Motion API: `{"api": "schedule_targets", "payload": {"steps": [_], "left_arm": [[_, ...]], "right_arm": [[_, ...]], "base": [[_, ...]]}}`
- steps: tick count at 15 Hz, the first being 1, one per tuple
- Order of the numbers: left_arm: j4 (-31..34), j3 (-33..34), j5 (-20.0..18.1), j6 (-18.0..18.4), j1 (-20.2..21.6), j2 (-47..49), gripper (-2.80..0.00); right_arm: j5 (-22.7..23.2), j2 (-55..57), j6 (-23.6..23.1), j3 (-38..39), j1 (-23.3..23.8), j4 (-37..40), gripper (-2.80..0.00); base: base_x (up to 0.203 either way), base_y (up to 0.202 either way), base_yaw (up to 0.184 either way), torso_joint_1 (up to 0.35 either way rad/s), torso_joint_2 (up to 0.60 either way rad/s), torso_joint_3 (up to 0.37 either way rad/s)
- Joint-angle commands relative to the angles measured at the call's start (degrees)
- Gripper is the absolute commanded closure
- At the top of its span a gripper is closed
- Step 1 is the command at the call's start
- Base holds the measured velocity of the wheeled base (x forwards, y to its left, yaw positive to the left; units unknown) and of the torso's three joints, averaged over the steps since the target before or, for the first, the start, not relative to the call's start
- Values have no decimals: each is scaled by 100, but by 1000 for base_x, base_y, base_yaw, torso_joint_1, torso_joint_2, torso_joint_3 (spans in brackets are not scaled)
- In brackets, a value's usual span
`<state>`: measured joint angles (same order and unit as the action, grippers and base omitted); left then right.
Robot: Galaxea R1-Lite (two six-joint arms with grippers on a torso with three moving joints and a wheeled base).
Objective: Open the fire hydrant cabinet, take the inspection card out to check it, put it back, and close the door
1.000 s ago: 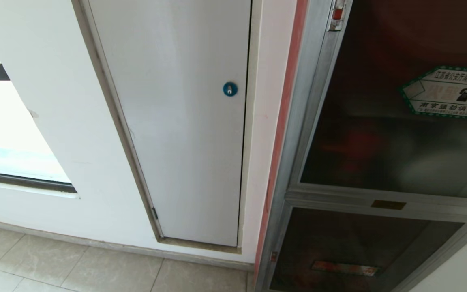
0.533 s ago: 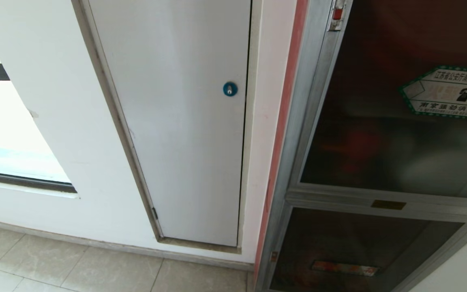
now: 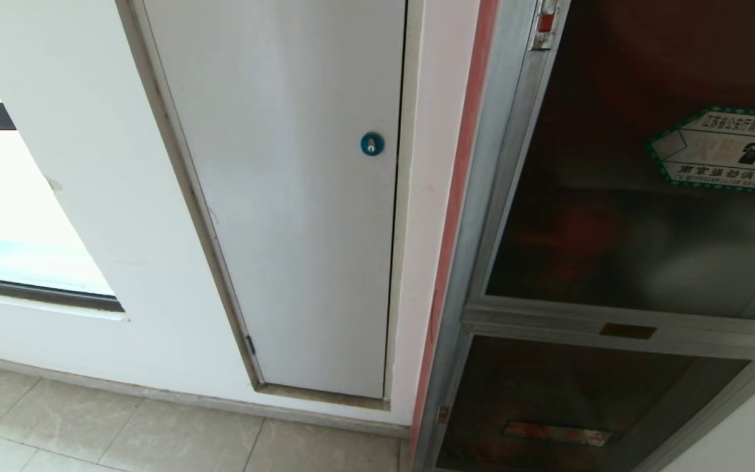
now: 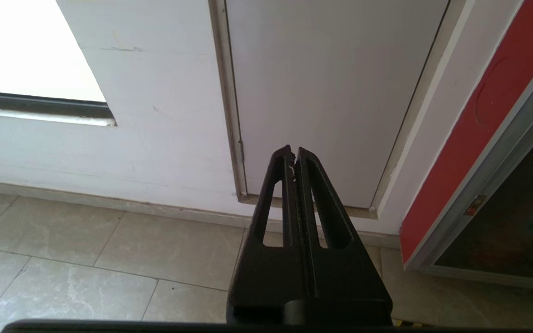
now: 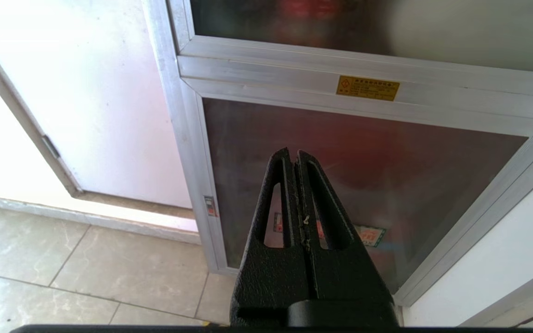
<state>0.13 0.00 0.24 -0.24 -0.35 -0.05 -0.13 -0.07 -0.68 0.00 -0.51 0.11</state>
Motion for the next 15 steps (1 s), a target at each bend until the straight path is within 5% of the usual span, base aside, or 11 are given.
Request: {"api": "schedule_targets", "payload": {"steps": [1,15], "left_arm": [[-5,0,2,-2,0,5,0],[-5,0,2,-2,0,5,0]], "right_arm": [[2,-1,-2,0,-2,-2,0],[-4,-1,33,0,-2,-2,0]], "base": [[0,0,0,0,0,0],[0,0,0,0,0,0]]}}
